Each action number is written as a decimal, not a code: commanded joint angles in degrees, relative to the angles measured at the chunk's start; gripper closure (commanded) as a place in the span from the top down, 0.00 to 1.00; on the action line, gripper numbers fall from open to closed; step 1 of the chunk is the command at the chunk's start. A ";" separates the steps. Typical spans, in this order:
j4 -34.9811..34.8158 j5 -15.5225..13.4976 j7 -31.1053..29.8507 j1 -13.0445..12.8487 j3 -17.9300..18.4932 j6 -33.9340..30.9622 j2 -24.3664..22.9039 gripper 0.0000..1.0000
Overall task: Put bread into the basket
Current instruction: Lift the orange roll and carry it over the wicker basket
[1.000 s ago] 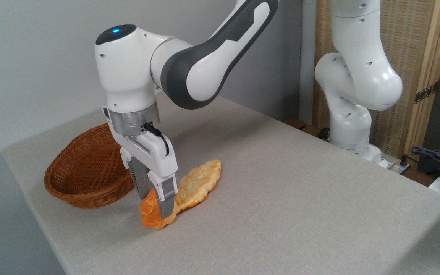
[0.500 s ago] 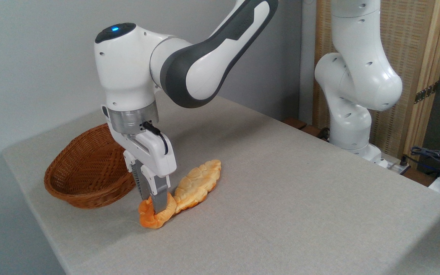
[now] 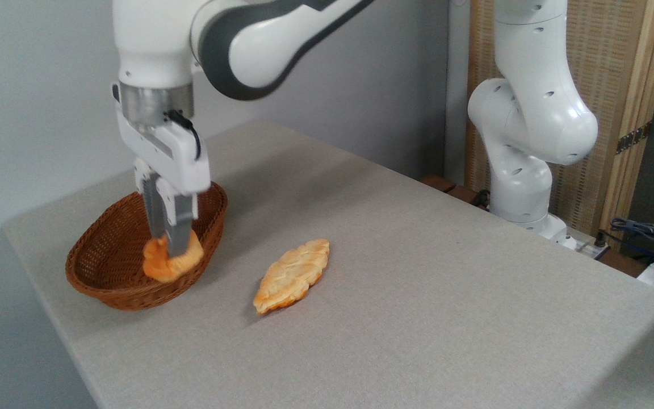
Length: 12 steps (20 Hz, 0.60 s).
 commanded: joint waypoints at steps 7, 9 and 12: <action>5.05 -5.96 -7.83 -0.19 -8.99 11.81 9.83 1.00; 5.05 -5.96 -7.93 -0.19 -9.52 12.35 10.36 1.00; 5.05 -5.87 -8.02 -0.19 -9.52 12.35 10.45 1.00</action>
